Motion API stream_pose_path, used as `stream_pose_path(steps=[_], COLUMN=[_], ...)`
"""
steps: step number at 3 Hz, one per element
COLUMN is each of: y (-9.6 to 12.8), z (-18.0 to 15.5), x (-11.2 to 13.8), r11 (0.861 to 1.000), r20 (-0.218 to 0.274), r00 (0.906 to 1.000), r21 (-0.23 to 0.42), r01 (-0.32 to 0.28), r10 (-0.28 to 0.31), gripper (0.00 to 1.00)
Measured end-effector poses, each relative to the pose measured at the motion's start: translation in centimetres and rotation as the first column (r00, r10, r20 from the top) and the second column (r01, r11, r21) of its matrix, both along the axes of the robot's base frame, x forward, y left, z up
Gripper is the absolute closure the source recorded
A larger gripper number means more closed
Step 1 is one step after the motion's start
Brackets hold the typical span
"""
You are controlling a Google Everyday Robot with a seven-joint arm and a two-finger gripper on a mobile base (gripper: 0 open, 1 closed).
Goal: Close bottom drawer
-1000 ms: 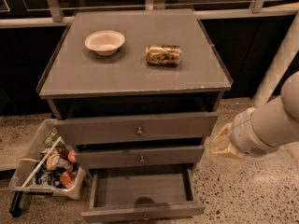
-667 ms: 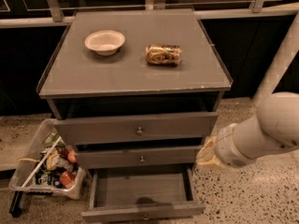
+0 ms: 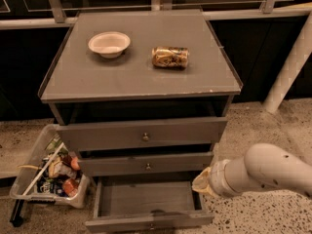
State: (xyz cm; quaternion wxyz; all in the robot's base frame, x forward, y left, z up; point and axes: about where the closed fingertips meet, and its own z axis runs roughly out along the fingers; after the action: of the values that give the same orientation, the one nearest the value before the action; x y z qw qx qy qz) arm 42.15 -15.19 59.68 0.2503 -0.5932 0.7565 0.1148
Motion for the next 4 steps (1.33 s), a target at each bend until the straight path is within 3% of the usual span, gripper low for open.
stream_pose_path(steps=[2,3,4], y=[0.0,0.0,-0.2], z=[-0.2,-4.6,-11.7], x=[0.9,1.0,0.9], r11=[1.0,0.999,0.996], r20=[0.025,-0.019,-0.051], r00=[0.9995,0.9992,0.9969], r21=[0.005,0.019,0.059], r01=[0.02,0.036,0.064], r10=[-0.02,-0.036,-0.061], gripper=[1.0,1.0,1.0])
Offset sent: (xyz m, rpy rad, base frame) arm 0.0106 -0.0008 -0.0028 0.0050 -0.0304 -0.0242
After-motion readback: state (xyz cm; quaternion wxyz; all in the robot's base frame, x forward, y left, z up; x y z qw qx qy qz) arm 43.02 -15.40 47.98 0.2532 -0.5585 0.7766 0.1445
